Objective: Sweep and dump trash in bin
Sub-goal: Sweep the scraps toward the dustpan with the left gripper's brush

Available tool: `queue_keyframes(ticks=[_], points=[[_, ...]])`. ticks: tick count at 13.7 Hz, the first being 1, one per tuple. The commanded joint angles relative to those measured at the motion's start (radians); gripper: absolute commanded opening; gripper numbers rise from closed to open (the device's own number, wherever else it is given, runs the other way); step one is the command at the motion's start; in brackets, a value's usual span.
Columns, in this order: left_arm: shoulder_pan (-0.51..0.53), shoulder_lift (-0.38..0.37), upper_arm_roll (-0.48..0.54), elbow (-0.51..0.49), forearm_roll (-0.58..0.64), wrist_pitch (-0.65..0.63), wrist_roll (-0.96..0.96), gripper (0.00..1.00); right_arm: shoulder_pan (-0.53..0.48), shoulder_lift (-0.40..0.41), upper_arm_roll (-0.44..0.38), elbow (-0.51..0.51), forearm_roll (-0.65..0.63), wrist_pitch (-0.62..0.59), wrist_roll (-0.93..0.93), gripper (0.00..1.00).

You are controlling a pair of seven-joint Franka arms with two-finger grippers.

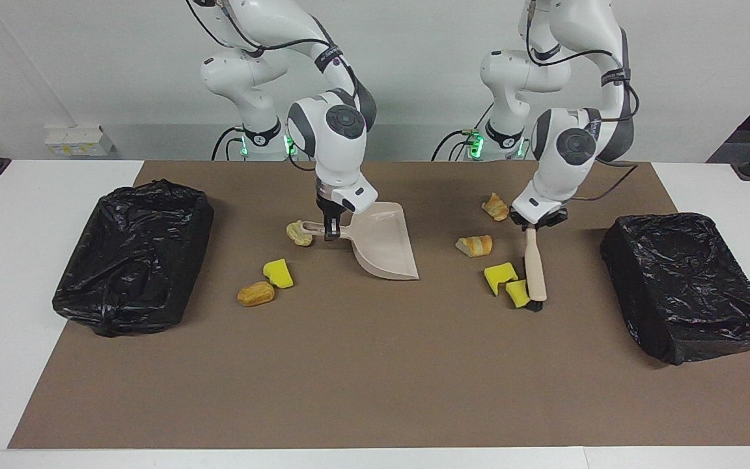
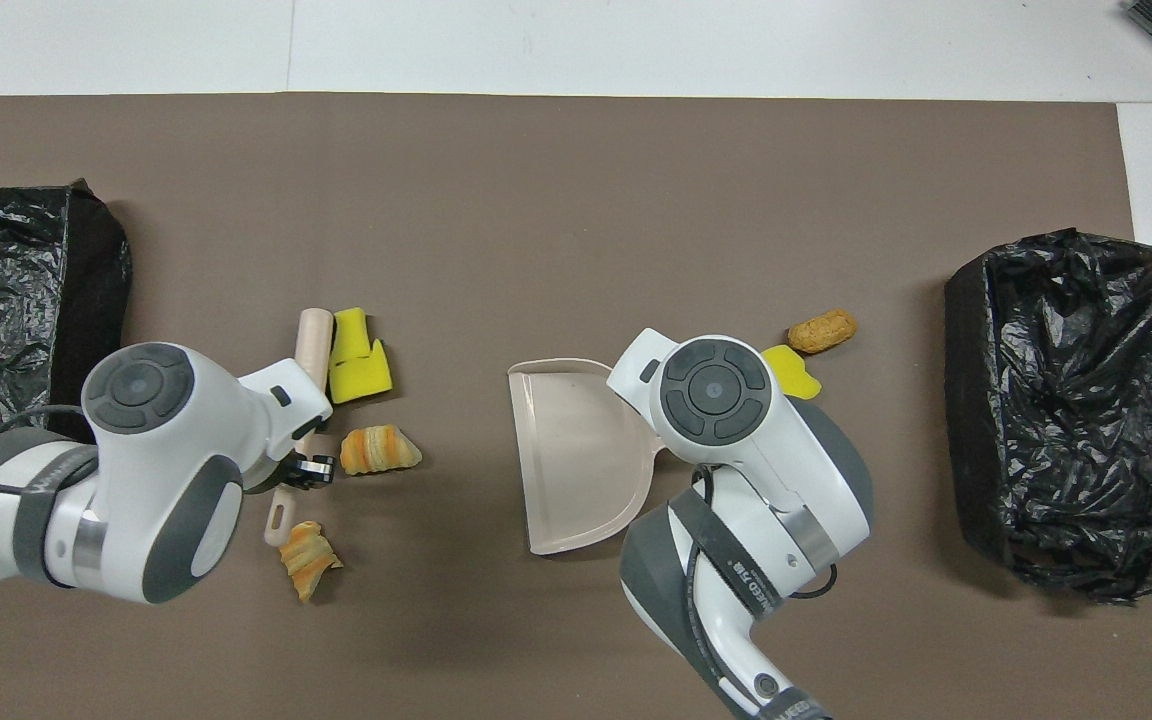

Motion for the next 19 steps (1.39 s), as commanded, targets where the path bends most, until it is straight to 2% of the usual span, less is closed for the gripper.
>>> queue_keyframes(ticks=[1, 3, 5, 7, 10, 12, 15, 17, 19], points=[[-0.093, -0.028, 0.013, -0.024, -0.056, 0.001, -0.08, 0.0, -0.008, -0.026, 0.007, -0.03, -0.019, -0.008, 0.006, 0.0], [-0.172, -0.022, 0.013, 0.019, -0.068, -0.039, -0.154, 0.0, -0.01, -0.028, 0.007, -0.031, -0.019, -0.013, 0.008, 0.0], [-0.174, -0.031, 0.018, 0.115, -0.068, -0.196, -0.217, 0.0, -0.016, -0.031, 0.007, -0.036, -0.018, -0.013, 0.029, 0.0], [-0.167, -0.103, 0.025, 0.11, -0.068, -0.334, -0.234, 0.0, -0.018, -0.034, 0.007, -0.044, -0.018, -0.016, 0.05, 0.0], [-0.151, -0.186, 0.025, 0.038, -0.066, -0.454, -0.446, 0.0, -0.018, -0.034, 0.007, -0.044, -0.018, -0.016, 0.058, 0.0], [-0.156, -0.276, 0.024, -0.08, -0.066, -0.444, -0.629, 0.0, -0.018, -0.036, 0.007, -0.044, -0.018, -0.017, 0.07, 0.0], [-0.159, -0.411, 0.015, -0.257, -0.065, -0.438, -0.801, 0.0, -0.016, -0.039, 0.007, -0.054, -0.018, -0.017, 0.089, 0.0], [-0.167, -0.413, 0.011, -0.295, -0.066, -0.438, -0.872, 0.0, -0.016, -0.042, 0.007, -0.058, -0.018, -0.017, 0.101, 0.0], [-0.189, -0.407, 0.011, -0.318, -0.066, -0.374, -0.887, 0.0, -0.016, -0.042, 0.007, -0.058, -0.018, -0.017, 0.107, 0.0]])
